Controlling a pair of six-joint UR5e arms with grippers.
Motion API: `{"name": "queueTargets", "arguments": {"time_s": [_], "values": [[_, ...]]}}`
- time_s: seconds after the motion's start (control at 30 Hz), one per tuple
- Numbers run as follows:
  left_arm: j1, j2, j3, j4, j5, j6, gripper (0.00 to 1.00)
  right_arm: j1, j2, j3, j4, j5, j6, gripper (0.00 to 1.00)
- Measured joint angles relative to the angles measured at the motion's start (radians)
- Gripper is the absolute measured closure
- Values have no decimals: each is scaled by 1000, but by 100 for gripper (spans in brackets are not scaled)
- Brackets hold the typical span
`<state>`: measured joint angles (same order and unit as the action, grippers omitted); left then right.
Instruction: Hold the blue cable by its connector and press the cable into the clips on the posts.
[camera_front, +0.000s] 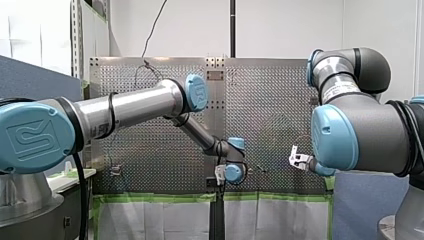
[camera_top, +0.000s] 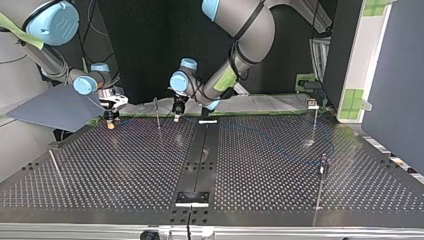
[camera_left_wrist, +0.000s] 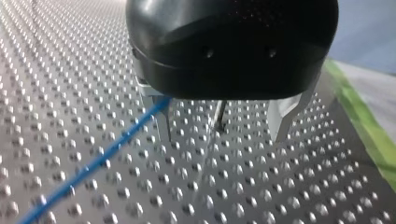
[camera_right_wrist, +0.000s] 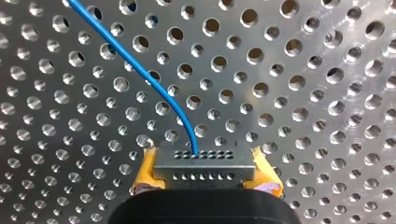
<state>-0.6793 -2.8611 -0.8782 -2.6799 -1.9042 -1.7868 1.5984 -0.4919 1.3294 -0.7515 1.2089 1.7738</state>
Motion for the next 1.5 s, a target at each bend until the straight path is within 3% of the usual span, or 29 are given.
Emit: {"name": "queueTargets", "arguments": {"time_s": [0.23, 0.57, 0.97, 1.5], "values": [[-19, 42, -43, -31, 54, 57, 0, 1, 0, 0, 13, 0, -1, 100], [-52, 46, -68, -104, 109, 132, 0, 1, 0, 0, 26, 2, -3, 100], [-97, 57, -78, -197, 89, 213, 0, 4, 0, 0, 36, 6, -4, 100], [-150, 78, -88, -136, 39, 206, 0, 10, 0, 0, 42, 6, -6, 100]]}}
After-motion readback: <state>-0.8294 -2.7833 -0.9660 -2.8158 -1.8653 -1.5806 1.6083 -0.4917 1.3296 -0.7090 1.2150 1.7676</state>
